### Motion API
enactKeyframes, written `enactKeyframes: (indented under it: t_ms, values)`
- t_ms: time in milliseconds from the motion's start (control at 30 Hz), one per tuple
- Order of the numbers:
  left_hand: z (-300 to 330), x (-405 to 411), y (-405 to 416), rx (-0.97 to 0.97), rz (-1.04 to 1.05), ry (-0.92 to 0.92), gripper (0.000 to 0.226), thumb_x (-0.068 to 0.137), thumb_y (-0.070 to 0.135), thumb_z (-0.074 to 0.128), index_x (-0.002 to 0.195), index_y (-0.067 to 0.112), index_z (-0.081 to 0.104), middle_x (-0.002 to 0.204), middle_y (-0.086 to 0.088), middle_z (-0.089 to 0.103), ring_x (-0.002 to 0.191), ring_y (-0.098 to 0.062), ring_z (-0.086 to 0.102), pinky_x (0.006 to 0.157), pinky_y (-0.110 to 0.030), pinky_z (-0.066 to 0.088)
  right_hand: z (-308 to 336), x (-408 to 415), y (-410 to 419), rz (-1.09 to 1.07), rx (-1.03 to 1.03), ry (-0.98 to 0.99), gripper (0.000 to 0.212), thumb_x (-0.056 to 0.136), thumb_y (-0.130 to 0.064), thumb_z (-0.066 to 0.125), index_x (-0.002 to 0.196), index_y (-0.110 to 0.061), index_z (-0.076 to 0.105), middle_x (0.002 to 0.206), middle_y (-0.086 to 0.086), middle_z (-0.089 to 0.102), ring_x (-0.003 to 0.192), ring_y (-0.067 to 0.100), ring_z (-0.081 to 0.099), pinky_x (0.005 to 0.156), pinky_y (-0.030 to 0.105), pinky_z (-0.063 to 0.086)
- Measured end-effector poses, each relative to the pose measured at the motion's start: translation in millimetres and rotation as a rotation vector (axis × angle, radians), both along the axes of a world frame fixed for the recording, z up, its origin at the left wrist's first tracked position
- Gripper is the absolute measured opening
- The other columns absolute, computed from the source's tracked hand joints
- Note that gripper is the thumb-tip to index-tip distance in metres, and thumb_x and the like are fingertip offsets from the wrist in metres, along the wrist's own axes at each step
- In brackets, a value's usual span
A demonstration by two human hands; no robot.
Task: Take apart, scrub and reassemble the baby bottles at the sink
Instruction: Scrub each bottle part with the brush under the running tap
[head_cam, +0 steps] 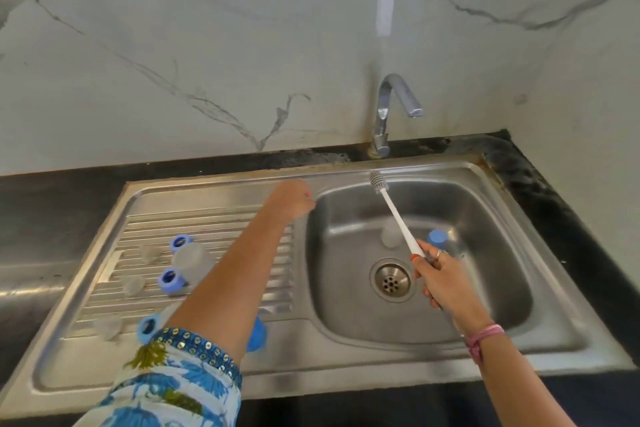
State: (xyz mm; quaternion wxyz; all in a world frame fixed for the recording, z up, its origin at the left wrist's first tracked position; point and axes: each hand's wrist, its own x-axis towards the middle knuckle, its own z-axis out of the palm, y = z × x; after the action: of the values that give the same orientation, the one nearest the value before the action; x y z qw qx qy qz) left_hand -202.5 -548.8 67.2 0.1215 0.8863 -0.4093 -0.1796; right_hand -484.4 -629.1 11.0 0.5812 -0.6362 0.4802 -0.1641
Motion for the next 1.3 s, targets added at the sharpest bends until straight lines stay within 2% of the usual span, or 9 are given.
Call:
enactKeyframes:
  t_ms: [167, 367, 567, 667, 767, 833, 933, 1067, 1300]
  values:
    - [-50.1, -53.5, -57.4, 0.105, -0.109, 0.071, 0.045, 0.091, 0.026, 0.063, 0.132, 0.010, 0.056, 0.137, -0.012, 0.053, 0.126, -0.027, 0.049, 0.110, -0.035, 0.034, -9.9, -36.7, -52.7, 0.033, 0.008, 0.041, 0.033, 0.097, -0.020, 0.052, 0.128, -0.031, 0.058, 0.073, 0.003, 0.056, 0.048, 0.009, 0.040, 0.041, 0.023, 0.033]
    - [-104.1, -102.4, -116.3, 0.242, -0.161, 0.078, 0.066, 0.089, 0.025, 0.065, 0.146, 0.008, 0.035, 0.143, -0.016, 0.027, 0.128, -0.039, 0.041, 0.109, -0.042, 0.035, -25.4, -52.0, -100.9, 0.117, 0.003, 0.104, 0.036, 0.097, -0.022, 0.050, 0.130, -0.033, 0.058, 0.076, 0.002, 0.057, 0.052, 0.010, 0.042, 0.042, 0.021, 0.035]
    - [-137.2, -117.6, -154.2, 0.288, -0.219, -0.007, 0.083, 0.088, 0.022, 0.067, 0.153, 0.012, 0.016, 0.160, -0.014, -0.006, 0.144, -0.038, 0.012, 0.114, -0.044, 0.029, -43.1, -52.0, -126.9, 0.164, 0.027, 0.146, 0.038, 0.096, -0.028, 0.051, 0.133, -0.034, 0.055, 0.079, 0.001, 0.059, 0.054, 0.010, 0.045, 0.043, 0.021, 0.037]
    - [-154.3, -119.7, -171.3, 0.338, -0.234, 0.009, 0.088, 0.090, 0.020, 0.064, 0.155, 0.018, 0.005, 0.161, -0.013, -0.012, 0.146, -0.040, 0.005, 0.117, -0.045, 0.023, -50.7, -48.5, -134.2, 0.174, 0.068, 0.166, 0.037, 0.095, -0.029, 0.052, 0.131, -0.037, 0.056, 0.081, 0.002, 0.060, 0.054, 0.011, 0.045, 0.044, 0.023, 0.037]
    - [-169.3, -122.2, -179.6, 0.381, -0.272, -0.051, 0.083, 0.092, 0.018, 0.059, 0.156, 0.019, 0.006, 0.160, -0.017, -0.002, 0.146, -0.037, 0.005, 0.119, -0.042, 0.016, -54.6, -46.4, -138.4, 0.189, 0.101, 0.162, 0.036, 0.095, -0.029, 0.052, 0.129, -0.038, 0.057, 0.076, -0.002, 0.060, 0.051, 0.008, 0.045, 0.046, 0.023, 0.037]
    - [-177.4, -121.7, -181.8, 0.375, -0.228, -0.085, 0.071, 0.095, 0.019, 0.056, 0.154, 0.021, 0.017, 0.154, -0.016, 0.016, 0.140, -0.036, 0.019, 0.115, -0.038, 0.023, -55.5, -46.1, -141.0, 0.201, 0.107, 0.161, 0.037, 0.095, -0.028, 0.052, 0.130, -0.039, 0.056, 0.075, -0.003, 0.061, 0.051, 0.006, 0.045, 0.048, 0.023, 0.037]
    - [-176.1, -117.7, -180.0, 0.315, -0.020, 0.072, 0.065, 0.096, 0.031, 0.056, 0.152, 0.022, 0.025, 0.147, -0.015, 0.025, 0.133, -0.039, 0.029, 0.111, -0.040, 0.031, -54.7, -48.1, -144.1, 0.194, 0.128, 0.136, 0.037, 0.096, -0.026, 0.053, 0.131, -0.038, 0.056, 0.076, -0.001, 0.060, 0.051, 0.006, 0.044, 0.047, 0.020, 0.037]
    - [-154.2, -103.5, -170.6, 0.069, 0.109, 0.177, 0.071, 0.097, 0.041, 0.046, 0.155, 0.017, 0.014, 0.144, -0.017, 0.029, 0.129, -0.040, 0.042, 0.106, -0.043, 0.035, -52.2, -56.9, -144.5, 0.146, 0.201, 0.073, 0.034, 0.097, -0.022, 0.054, 0.126, -0.040, 0.055, 0.075, 0.002, 0.059, 0.044, 0.004, 0.041, 0.041, 0.020, 0.035]
    - [-68.1, -75.6, -174.5, -0.283, -0.037, 0.001, 0.076, 0.094, 0.044, 0.046, 0.153, 0.042, -0.003, 0.137, -0.014, 0.046, 0.107, -0.032, 0.058, 0.085, -0.040, 0.047, -39.9, -59.1, -135.6, 0.064, 0.205, 0.038, 0.031, 0.097, -0.019, 0.054, 0.103, -0.049, 0.058, 0.073, 0.004, 0.057, 0.042, 0.005, 0.038, 0.039, 0.019, 0.032]
